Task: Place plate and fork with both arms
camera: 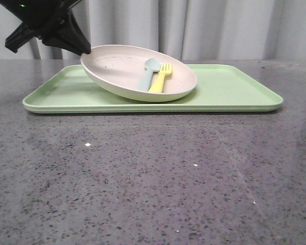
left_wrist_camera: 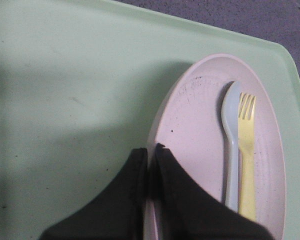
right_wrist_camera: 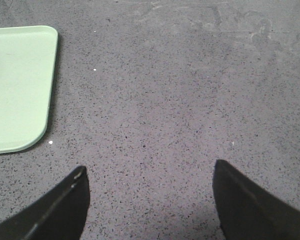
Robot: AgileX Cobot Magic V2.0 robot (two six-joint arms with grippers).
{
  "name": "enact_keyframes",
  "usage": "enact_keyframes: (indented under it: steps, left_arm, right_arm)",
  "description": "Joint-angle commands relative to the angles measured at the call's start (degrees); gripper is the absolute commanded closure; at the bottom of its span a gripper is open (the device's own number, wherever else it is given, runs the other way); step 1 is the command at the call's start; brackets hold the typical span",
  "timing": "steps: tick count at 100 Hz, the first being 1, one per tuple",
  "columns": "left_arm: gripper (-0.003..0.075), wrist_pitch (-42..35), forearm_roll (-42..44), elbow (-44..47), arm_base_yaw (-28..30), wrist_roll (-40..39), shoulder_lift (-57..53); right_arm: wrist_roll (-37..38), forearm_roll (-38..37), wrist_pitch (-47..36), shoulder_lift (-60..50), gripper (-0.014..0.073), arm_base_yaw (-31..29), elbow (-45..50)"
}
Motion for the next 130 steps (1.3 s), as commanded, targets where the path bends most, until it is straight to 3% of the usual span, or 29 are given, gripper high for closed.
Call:
enact_keyframes:
  steps: [1, 43, 53, 72, 79, 105, 130]
  left_arm:
    - [0.074, -2.21, -2.76, -2.34, -0.47, -0.29, -2.81]
    - [0.072, 0.25, -2.05, -2.34, -0.36, -0.29, -2.81]
    - [0.0643, 0.5, -1.9, -2.34, -0.15, -0.29, -2.81]
    - [0.0395, 0.53, -1.9, -2.34, -0.15, -0.29, -2.81]
    - [0.0348, 0.53, -1.58, -2.34, -0.15, -0.29, -2.81]
    - [0.0345, 0.3, 4.95, -2.34, -0.15, -0.29, -6.37]
    - [0.0345, 0.3, 12.65, 1.09, -0.15, -0.29, -15.13]
  right_arm:
    - [-0.18, -0.46, -3.58, 0.66, 0.0071, 0.05, -1.97]
    - [-0.18, -0.46, -3.58, 0.66, 0.0071, 0.05, -1.97]
    - [-0.18, -0.46, -3.58, 0.66, 0.0071, 0.05, -1.97]
    - [-0.18, -0.46, -3.58, 0.66, 0.0071, 0.05, -1.97]
    - [-0.18, -0.46, -3.58, 0.66, 0.0071, 0.05, -1.97]
    - [-0.12, -0.46, -5.14, 0.66, 0.0071, 0.88, -1.97]
    - [-0.02, -0.46, -4.53, 6.5, 0.01, 9.46, -6.34]
